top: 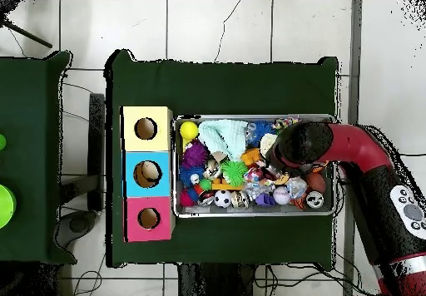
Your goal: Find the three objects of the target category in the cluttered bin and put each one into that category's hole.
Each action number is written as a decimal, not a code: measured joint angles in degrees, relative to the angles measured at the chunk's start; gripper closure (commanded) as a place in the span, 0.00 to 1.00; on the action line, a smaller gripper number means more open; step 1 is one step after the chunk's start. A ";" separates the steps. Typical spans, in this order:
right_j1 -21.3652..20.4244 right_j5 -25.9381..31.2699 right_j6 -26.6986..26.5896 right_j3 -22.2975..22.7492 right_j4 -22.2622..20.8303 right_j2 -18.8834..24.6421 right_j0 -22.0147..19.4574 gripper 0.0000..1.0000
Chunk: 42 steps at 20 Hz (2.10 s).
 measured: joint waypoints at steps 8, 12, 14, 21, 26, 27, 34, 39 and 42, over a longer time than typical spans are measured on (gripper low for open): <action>-0.32 -0.01 0.00 3.18 0.00 -0.82 -1.47 0.00; -1.01 -0.01 0.00 5.45 0.01 -1.42 -1.64 0.00; -1.35 -0.01 0.00 6.76 0.02 -1.67 -1.64 0.00; -1.64 0.00 0.00 9.66 0.13 -2.32 -1.64 0.00; -1.08 0.01 0.00 10.30 0.14 -2.66 -1.65 0.00; -0.81 0.02 0.00 10.30 0.15 -2.68 -1.66 0.00; 0.75 0.12 0.00 10.32 0.14 -2.80 -1.67 0.00; 0.98 0.02 0.00 10.30 0.13 -2.79 -1.57 0.00; 0.61 -0.01 0.00 10.27 0.22 -2.78 -0.95 0.00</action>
